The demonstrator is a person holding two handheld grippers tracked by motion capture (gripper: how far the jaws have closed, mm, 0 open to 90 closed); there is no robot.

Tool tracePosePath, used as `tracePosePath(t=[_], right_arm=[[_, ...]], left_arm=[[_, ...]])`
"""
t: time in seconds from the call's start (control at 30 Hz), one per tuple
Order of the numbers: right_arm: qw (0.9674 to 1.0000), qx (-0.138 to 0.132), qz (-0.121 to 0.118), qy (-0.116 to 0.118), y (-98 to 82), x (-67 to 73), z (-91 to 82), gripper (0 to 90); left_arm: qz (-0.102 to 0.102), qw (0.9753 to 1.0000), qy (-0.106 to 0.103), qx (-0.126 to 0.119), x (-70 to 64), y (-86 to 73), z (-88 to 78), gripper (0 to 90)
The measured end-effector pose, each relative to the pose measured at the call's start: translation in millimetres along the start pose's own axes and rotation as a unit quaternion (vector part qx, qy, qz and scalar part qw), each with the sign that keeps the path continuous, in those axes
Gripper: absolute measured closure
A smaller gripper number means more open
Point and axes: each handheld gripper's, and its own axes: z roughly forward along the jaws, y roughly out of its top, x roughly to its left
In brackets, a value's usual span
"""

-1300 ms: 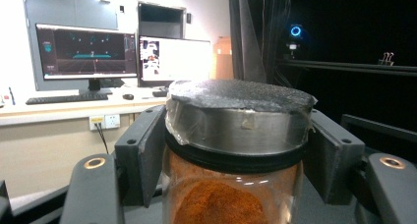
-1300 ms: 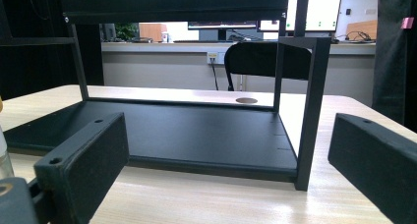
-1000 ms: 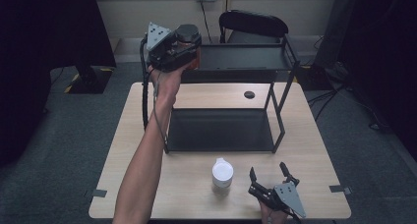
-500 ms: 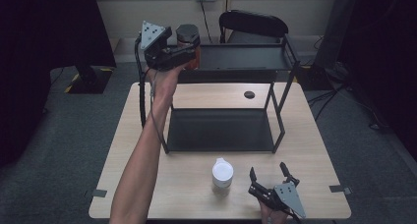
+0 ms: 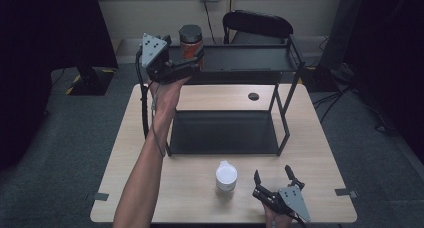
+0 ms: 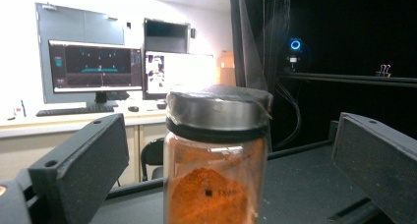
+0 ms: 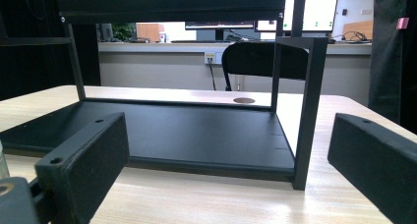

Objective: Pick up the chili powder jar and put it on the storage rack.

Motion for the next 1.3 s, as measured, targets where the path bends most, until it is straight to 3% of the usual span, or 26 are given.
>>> tracePosePath(t=[0.3, 0.87, 1.3], right_arm=[[1.0000, 0.000, 0.000, 0.000, 0.0, 0.1, 0.0, 0.9], [1.0000, 0.002, 0.000, -0.002, 0.6, 0.6, 0.5, 1.0], [1.0000, 0.000, 0.000, -0.003, 0.0, 1.1, 0.0, 0.9]], left_arm=[[0.004, 0.9999, -0.008, -0.012, -1.0, -8.7, -20.8, 0.0], [-0.009, 0.9997, -0.021, -0.001, -3.5, -48.4, -62.2, 0.0], [-0.010, 0.9996, -0.021, -0.017, -10.6, -85.7, -113.8, 0.0]])
